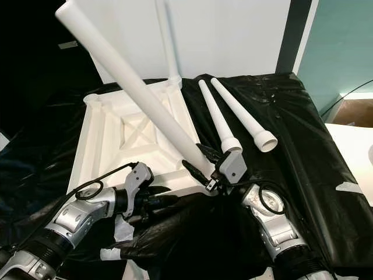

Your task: Building children table

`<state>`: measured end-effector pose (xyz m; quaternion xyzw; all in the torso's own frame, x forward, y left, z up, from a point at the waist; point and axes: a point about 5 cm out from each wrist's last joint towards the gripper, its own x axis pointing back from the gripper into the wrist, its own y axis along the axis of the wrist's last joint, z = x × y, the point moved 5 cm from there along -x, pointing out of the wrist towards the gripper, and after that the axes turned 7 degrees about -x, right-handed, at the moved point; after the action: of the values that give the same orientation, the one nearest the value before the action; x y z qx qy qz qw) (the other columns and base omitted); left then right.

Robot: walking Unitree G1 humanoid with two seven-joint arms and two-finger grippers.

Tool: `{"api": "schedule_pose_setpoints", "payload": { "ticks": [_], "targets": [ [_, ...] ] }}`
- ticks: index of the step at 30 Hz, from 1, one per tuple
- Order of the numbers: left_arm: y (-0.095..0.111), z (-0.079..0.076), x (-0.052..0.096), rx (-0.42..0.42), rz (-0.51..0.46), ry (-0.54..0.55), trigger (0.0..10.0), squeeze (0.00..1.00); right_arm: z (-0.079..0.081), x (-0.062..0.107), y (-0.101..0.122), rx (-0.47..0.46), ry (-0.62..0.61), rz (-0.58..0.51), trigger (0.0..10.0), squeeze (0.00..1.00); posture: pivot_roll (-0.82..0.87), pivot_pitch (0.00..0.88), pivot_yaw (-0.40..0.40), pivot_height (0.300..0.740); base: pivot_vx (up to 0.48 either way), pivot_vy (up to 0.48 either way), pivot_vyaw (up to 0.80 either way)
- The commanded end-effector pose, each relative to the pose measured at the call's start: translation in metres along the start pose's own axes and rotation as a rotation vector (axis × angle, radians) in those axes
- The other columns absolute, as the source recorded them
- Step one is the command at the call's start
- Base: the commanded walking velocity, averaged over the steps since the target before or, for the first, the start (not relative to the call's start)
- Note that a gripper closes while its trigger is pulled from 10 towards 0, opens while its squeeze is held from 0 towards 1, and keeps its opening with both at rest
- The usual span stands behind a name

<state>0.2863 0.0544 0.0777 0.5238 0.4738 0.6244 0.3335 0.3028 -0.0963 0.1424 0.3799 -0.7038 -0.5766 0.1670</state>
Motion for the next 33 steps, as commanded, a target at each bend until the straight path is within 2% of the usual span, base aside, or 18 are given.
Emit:
{"api": "schedule_pose_setpoints", "payload": {
  "ticks": [1,6,10,13,14,15,16,18,19,20,24,25,27,28,29,31,32,33],
  "targets": [
    [0.01,-0.012,-0.002,-0.051,-0.023,-0.108,10.0,0.0,-0.019,0.045,-0.064,-0.12,-0.15,0.281,10.0,0.0,-0.06,0.0,0.115,0.74,0.0,0.0,0.0],
    [0.01,-0.012,-0.002,-0.052,-0.023,-0.11,10.0,0.0,-0.019,0.05,-0.069,-0.15,-0.136,0.306,10.0,0.0,-0.06,0.0,0.114,0.74,0.0,0.0,0.0],
    [0.01,-0.013,-0.003,-0.046,-0.028,-0.112,8.8,0.0,-0.018,0.054,-0.063,-0.113,-0.007,0.318,10.0,0.0,-0.06,0.0,0.112,0.74,0.0,0.0,0.0],
    [0.01,-0.013,-0.003,-0.044,-0.028,-0.112,8.8,0.0,-0.021,0.053,-0.061,-0.104,-0.006,0.313,10.0,0.0,-0.06,0.0,0.112,0.74,0.0,0.0,0.0],
    [0.01,-0.013,-0.003,-0.043,-0.03,-0.113,4.9,0.0,-0.024,0.05,-0.057,-0.115,-0.02,0.295,10.0,0.0,-0.06,0.0,0.112,0.74,0.0,0.0,0.0],
    [0.011,-0.013,-0.003,-0.041,-0.035,-0.112,0.1,0.0,-0.027,0.045,-0.051,-0.148,-0.039,0.267,10.0,0.0,-0.06,0.0,0.106,0.74,0.0,0.0,0.0],
    [0.011,-0.013,-0.003,-0.039,-0.039,-0.111,0.0,0.0,-0.028,0.043,-0.047,-0.172,-0.05,0.247,10.0,0.0,-0.06,0.0,0.106,0.74,0.0,0.0,0.0],
    [0.011,-0.013,-0.003,-0.039,-0.039,-0.111,0.0,0.0,-0.028,0.043,-0.047,-0.172,-0.05,0.247,10.0,0.0,-0.06,0.0,0.106,0.74,0.0,0.0,0.0],
    [0.012,-0.013,-0.004,-0.043,-0.041,-0.106,0.8,0.0,-0.028,0.04,-0.042,-0.21,-0.064,0.221,10.0,0.0,-0.06,0.0,0.103,0.74,0.0,0.0,0.0],
    [0.013,-0.011,-0.005,-0.048,-0.044,-0.088,10.0,0.0,-0.029,0.037,-0.037,-0.252,-0.084,0.192,10.0,0.0,-0.06,0.0,0.103,0.74,0.0,0.0,0.0],
    [0.024,-0.004,-0.004,-0.033,-0.108,-0.046,10.0,0.0,-0.03,0.035,-0.029,-0.313,-0.128,0.141,10.0,0.0,-0.07,0.0,0.107,0.74,0.0,0.0,0.0],
    [0.036,-0.001,-0.001,-0.003,-0.173,-0.037,10.0,0.0,-0.03,0.035,-0.025,-0.325,-0.143,0.123,10.0,0.0,-0.07,0.0,0.107,0.74,0.0,0.0,0.0],
    [0.036,-0.001,-0.001,-0.003,-0.173,-0.037,10.0,0.0,-0.03,0.035,-0.025,-0.325,-0.143,0.123,10.0,0.0,-0.07,0.0,0.107,0.74,0.0,0.0,0.0],
    [0.047,0.001,0.004,0.014,-0.238,-0.039,10.0,1.0,-0.03,0.035,-0.023,-0.331,-0.147,0.113,10.0,0.0,-0.07,0.0,0.107,0.74,0.0,0.0,0.0],
    [0.057,0.002,0.011,0.029,-0.299,-0.053,10.0,1.0,-0.03,0.034,-0.021,-0.329,-0.146,0.106,10.0,0.0,-0.09,0.0,0.113,0.74,0.0,0.0,0.0],
    [0.057,0.002,0.011,0.029,-0.299,-0.053,10.0,1.0,-0.03,0.034,-0.021,-0.329,-0.146,0.106,10.0,0.0,-0.09,0.0,0.113,0.74,0.0,0.0,0.0],
    [0.067,0.004,0.018,0.032,-0.356,-0.055,10.0,1.0,-0.03,0.033,-0.019,-0.32,-0.143,0.102,10.0,0.0,-0.09,0.0,0.113,0.74,0.0,0.0,0.0],
    [0.067,0.004,0.018,0.032,-0.356,-0.055,10.0,1.0,-0.03,0.033,-0.019,-0.32,-0.143,0.102,10.0,0.0,-0.09,0.0,0.113,0.74,0.0,0.0,0.0]
  ]
}}
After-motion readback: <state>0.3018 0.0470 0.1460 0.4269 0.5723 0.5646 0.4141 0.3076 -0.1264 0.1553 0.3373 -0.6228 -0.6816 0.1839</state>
